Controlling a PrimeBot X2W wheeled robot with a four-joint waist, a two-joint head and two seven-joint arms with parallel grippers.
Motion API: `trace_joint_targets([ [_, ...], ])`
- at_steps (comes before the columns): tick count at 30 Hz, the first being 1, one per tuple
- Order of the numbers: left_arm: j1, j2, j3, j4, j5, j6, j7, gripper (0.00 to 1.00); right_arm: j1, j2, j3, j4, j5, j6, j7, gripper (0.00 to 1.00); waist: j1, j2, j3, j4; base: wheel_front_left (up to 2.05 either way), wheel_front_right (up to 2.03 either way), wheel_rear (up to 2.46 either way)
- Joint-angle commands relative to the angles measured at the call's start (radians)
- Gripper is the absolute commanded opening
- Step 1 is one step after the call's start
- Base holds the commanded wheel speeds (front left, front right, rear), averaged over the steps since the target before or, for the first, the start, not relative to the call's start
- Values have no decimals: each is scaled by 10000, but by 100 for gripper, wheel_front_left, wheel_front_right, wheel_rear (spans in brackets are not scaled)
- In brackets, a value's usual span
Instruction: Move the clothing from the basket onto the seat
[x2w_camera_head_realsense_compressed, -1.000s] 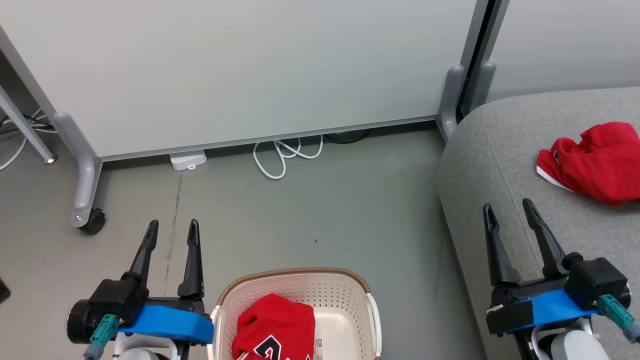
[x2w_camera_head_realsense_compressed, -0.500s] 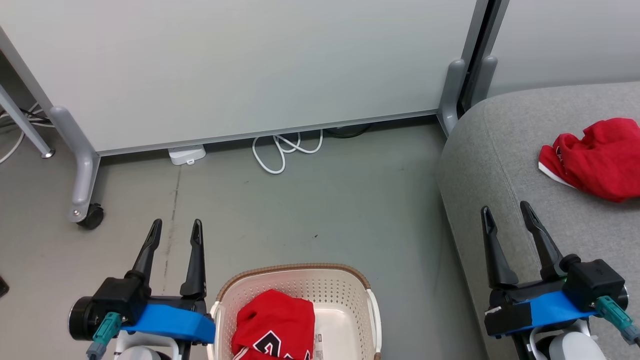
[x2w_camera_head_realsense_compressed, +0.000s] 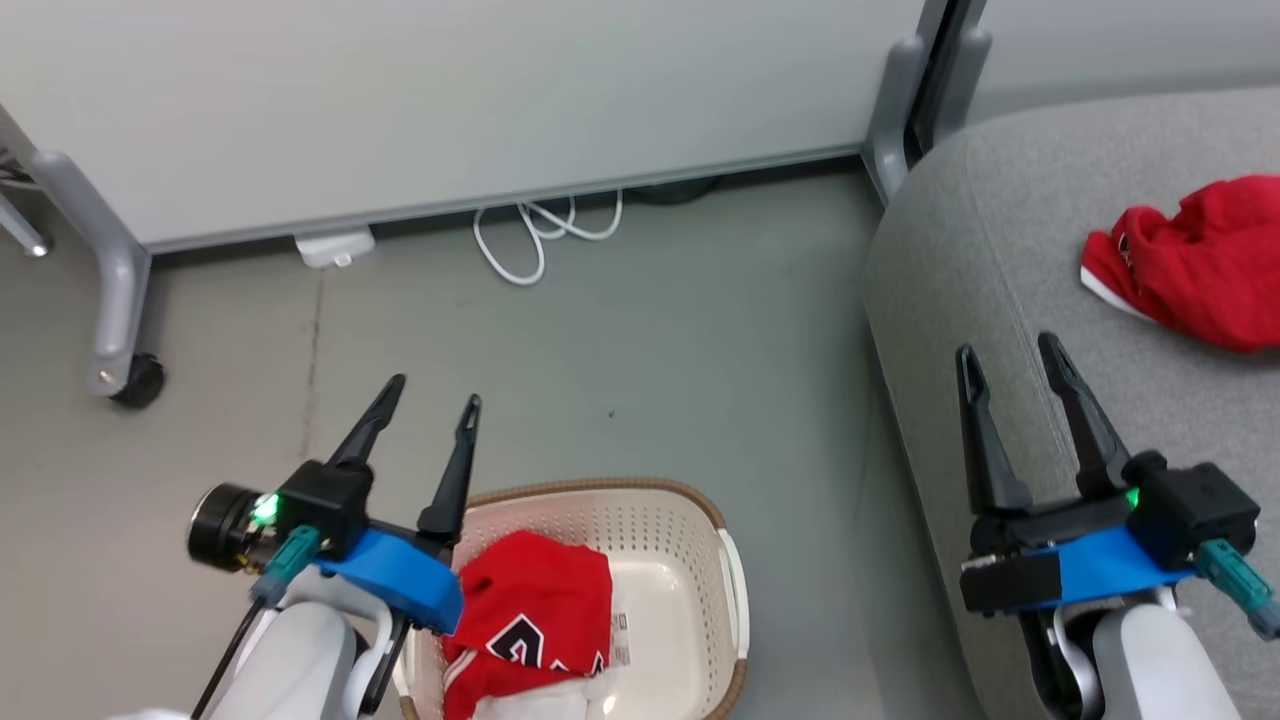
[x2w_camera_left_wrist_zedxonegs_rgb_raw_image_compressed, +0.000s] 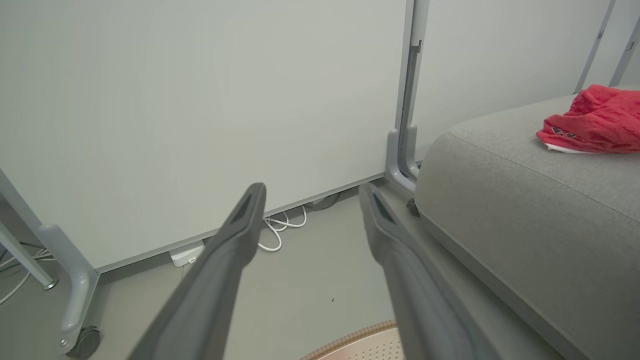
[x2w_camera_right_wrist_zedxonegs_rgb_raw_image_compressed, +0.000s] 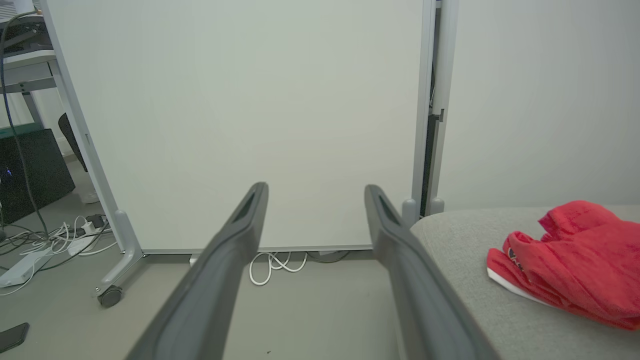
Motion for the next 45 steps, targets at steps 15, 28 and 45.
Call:
trace_joint_targets([
  [15,-3127,784,-4853,3599,-651,-13,-30,100,-1901,-185,241,-504,-159,5,-33,100,-1,0,2892,-813,0,0,0],
  [28,-4925,754,-8553,6198,-1065,-13,415,100,-2874,-123,480,-867,-211,5,-35,100,-1,0,4795,-1296,0,0,0],
  [45,-6035,912,-9742,7917,-24,-13,1563,100,-3590,10,422,-1483,-156,5,-35,100,-1,0,6969,-1945,0,0,0],
])
